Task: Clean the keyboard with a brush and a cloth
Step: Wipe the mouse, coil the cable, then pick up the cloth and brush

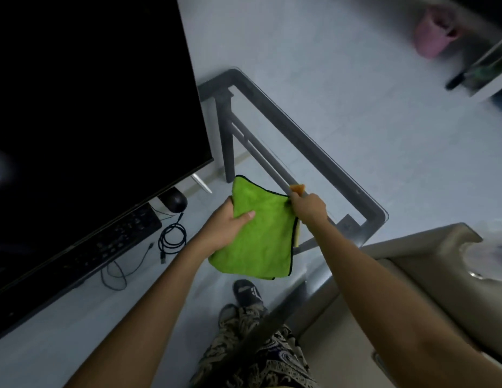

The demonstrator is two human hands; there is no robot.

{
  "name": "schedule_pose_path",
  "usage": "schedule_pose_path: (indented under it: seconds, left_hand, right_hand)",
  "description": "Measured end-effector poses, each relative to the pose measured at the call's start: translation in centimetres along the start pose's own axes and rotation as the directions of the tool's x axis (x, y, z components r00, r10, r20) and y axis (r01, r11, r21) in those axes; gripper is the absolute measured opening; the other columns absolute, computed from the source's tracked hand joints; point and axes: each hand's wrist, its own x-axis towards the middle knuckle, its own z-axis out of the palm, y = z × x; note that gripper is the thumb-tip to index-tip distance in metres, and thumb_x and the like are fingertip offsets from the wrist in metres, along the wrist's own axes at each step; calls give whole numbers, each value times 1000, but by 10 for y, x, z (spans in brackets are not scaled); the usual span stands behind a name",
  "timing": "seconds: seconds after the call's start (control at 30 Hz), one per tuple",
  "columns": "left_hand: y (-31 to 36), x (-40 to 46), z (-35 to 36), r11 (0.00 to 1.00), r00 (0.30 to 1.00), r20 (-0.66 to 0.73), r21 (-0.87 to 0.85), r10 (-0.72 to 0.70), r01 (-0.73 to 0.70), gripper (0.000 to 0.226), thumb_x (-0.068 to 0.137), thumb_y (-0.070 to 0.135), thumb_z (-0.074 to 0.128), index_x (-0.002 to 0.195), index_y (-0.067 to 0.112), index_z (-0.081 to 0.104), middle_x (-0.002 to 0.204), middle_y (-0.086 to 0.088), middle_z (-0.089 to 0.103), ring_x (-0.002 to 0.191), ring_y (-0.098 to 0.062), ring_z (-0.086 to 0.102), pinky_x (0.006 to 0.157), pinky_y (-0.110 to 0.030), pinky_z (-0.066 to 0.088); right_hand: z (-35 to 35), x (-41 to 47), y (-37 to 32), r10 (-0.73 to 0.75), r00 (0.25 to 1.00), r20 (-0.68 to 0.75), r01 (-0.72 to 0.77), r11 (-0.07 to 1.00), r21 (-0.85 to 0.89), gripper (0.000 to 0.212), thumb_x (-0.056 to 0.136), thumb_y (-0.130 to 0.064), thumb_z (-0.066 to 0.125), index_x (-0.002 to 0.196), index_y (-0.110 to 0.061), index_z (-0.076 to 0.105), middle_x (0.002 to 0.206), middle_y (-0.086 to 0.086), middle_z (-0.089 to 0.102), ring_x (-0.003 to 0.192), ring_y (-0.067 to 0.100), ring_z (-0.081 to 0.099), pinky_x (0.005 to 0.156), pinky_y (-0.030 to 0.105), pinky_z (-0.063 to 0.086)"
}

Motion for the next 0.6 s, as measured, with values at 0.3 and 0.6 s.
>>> schedule_pose_path:
  seconds: [0.3, 0.6]
  left_hand:
    - [159, -80, -66, 921, 928, -156, -147, 339, -361, 18, 91, 11, 59, 108, 16, 65, 104, 1, 73, 92, -14, 70, 80, -25, 56]
    - [343, -115, -133, 691, 688, -368, -147, 626, -707, 18, 95, 17, 54, 111, 12, 61, 102, 0, 72, 93, -15, 69, 84, -30, 56]
  right_hand:
    - [-130, -66, -134, -348, 842, -411, 496, 799, 340, 23, 100, -36, 37, 106, -15, 45, 73, 4, 55, 66, 29, 54, 62, 38, 43]
    - [-261, -142, -314, -607, 567, -557, 804, 553, 217, 28, 98, -26, 43, 119, -13, 56, 109, 8, 62, 106, 29, 56, 77, 33, 37]
